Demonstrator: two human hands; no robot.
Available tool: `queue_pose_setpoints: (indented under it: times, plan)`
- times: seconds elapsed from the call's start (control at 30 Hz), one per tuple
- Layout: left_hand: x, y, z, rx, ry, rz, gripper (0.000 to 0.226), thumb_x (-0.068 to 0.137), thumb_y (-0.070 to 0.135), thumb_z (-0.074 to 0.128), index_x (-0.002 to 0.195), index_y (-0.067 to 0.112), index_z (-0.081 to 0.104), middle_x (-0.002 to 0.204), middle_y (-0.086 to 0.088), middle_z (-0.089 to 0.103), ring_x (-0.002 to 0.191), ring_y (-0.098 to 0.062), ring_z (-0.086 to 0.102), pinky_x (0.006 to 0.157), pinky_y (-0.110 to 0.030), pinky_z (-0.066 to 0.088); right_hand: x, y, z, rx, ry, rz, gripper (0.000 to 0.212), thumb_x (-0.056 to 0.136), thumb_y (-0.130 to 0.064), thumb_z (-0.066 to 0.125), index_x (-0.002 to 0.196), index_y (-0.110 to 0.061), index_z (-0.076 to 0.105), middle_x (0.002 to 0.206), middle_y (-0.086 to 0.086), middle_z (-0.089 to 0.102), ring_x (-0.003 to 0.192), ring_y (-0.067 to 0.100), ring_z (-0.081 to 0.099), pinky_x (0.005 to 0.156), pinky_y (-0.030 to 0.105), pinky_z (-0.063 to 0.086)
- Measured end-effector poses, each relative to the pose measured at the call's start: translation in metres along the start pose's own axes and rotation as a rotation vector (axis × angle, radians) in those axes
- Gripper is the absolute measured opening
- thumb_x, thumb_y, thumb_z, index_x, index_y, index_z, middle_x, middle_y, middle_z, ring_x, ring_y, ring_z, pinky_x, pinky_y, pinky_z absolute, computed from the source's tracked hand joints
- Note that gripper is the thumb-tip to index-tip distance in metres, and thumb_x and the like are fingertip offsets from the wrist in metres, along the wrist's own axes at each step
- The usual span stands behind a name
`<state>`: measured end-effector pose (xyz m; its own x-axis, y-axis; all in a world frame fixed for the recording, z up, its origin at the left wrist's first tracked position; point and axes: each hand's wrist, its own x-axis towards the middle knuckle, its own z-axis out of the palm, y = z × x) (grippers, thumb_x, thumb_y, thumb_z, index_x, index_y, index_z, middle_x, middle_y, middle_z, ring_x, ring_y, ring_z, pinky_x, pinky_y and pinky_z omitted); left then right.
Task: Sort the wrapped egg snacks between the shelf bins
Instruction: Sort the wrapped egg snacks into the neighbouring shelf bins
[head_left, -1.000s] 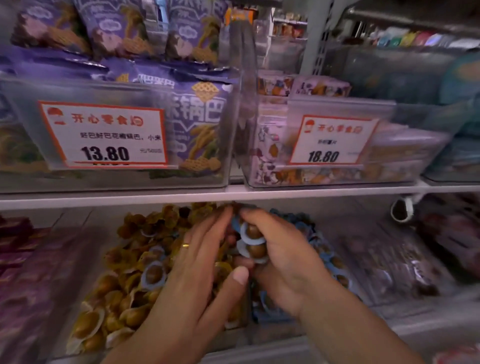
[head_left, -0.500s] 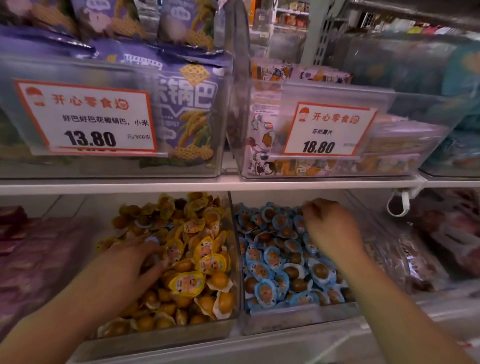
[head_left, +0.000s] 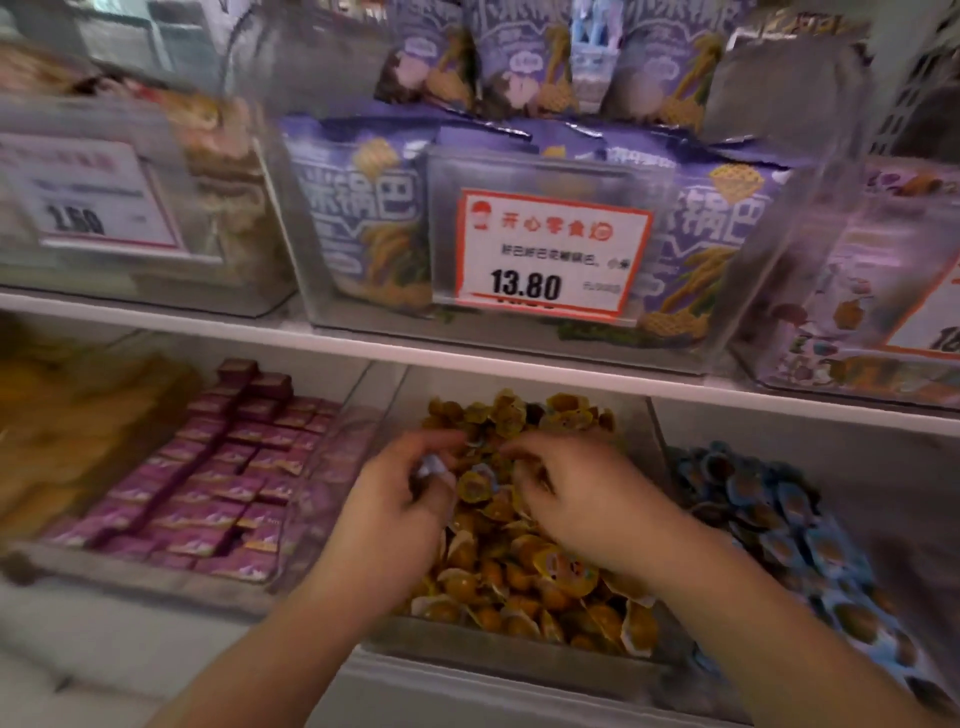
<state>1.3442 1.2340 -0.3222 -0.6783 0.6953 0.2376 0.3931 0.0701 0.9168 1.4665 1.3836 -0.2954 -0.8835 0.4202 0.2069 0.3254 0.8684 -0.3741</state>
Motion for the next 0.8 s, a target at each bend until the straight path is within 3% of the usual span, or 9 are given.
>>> queue_pose_setpoints:
  times: [0.07,0.13,0.23,0.33,0.43,0.5,0.57,0.7,0.8]
  plan:
    - [-0.007,-0.006,0.006,-0.103,-0.040,-0.102,0.039,0.093,-0.001,0.050,0.104,0.031,0.069,0.057,0.006,0.059,0.044,-0.005,0.046,0.044,-0.025,0.036,0.036,-0.005,0.018,-0.103,-0.177,0.053,0.031,0.094,-0.034,0.052,0.123,-0.028,0.062,0.119,0.002,0.065,0.100,0.017,0.063,0.082,0.031,0.052]
    - [-0.010,-0.013,0.012,-0.146,-0.027,-0.169,0.033,0.096,0.006,0.048,0.098,0.031,0.069,0.047,0.011,0.052,0.038,-0.003,0.039,0.043,-0.024,0.028,0.063,-0.002,0.037,-0.223,-0.341,0.089,0.029,0.095,-0.036,0.053,0.118,-0.023,0.065,0.117,0.005,0.065,0.101,0.024,0.063,0.081,0.033,0.052]
    - [-0.003,-0.017,0.013,-0.171,0.034,-0.202,0.021,0.094,0.017,0.054,0.098,0.031,0.069,0.056,0.009,0.061,0.044,-0.002,0.052,0.043,-0.026,0.040,0.078,0.006,0.060,-0.279,-0.467,0.131,0.026,0.093,-0.034,0.053,0.110,-0.023,0.068,0.114,0.006,0.068,0.098,0.023,0.064,0.085,0.035,0.054]
    - [0.005,-0.024,0.017,-0.196,0.012,-0.243,0.018,0.089,0.019,0.063,0.103,0.030,0.065,0.079,0.008,0.066,0.061,0.003,0.062,0.055,-0.017,0.048,0.070,0.007,0.059,-0.256,-0.390,0.161,0.009,0.087,-0.033,0.060,0.085,-0.026,0.065,0.096,0.000,0.070,0.088,0.019,0.065,0.073,0.029,0.052]
    - [0.013,-0.032,0.023,-0.233,-0.011,-0.262,0.023,0.087,0.024,0.069,0.109,0.028,0.059,0.085,0.009,0.064,0.067,0.011,0.062,0.051,-0.006,0.042,0.055,0.008,0.046,-0.253,-0.197,0.196,0.012,0.086,-0.037,0.065,0.080,-0.027,0.064,0.083,-0.008,0.066,0.082,0.013,0.064,0.069,0.030,0.049]
    - [0.020,-0.035,0.025,-0.261,-0.049,-0.257,0.033,0.085,0.042,0.070,0.113,0.029,0.058,0.097,0.008,0.068,0.079,0.006,0.065,0.061,-0.010,0.048,0.046,0.006,0.039,-0.027,-0.097,0.186,0.004,0.089,-0.036,0.067,0.088,-0.032,0.069,0.087,-0.015,0.068,0.084,0.005,0.064,0.073,0.025,0.051]
    - [0.024,-0.038,0.025,-0.260,-0.063,-0.236,0.036,0.080,0.053,0.067,0.107,0.030,0.061,0.097,0.007,0.071,0.085,-0.002,0.068,0.070,-0.021,0.053,0.042,-0.001,0.029,0.278,-0.134,0.156,0.015,0.090,-0.021,0.068,0.096,-0.035,0.072,0.097,-0.016,0.072,0.090,-0.003,0.066,0.079,0.014,0.049]
    - [0.023,-0.041,0.029,-0.246,-0.016,-0.245,0.008,0.093,0.036,0.061,0.088,0.032,0.065,0.078,0.005,0.072,0.067,-0.004,0.065,0.056,-0.020,0.046,0.063,-0.004,0.023,0.372,-0.160,0.261,0.031,0.089,-0.005,0.061,0.089,-0.034,0.069,0.098,-0.009,0.073,0.089,0.001,0.067,0.079,0.015,0.052]
    - [0.018,-0.041,0.028,-0.282,-0.037,-0.292,0.009,0.094,0.035,0.058,0.089,0.033,0.065,0.075,0.003,0.073,0.052,-0.004,0.060,0.045,-0.020,0.041,0.090,0.003,0.038,0.066,-0.154,0.229,0.017,0.085,-0.026,0.057,0.093,-0.027,0.073,0.093,-0.009,0.067,0.093,0.012,0.066,0.072,0.016,0.047]
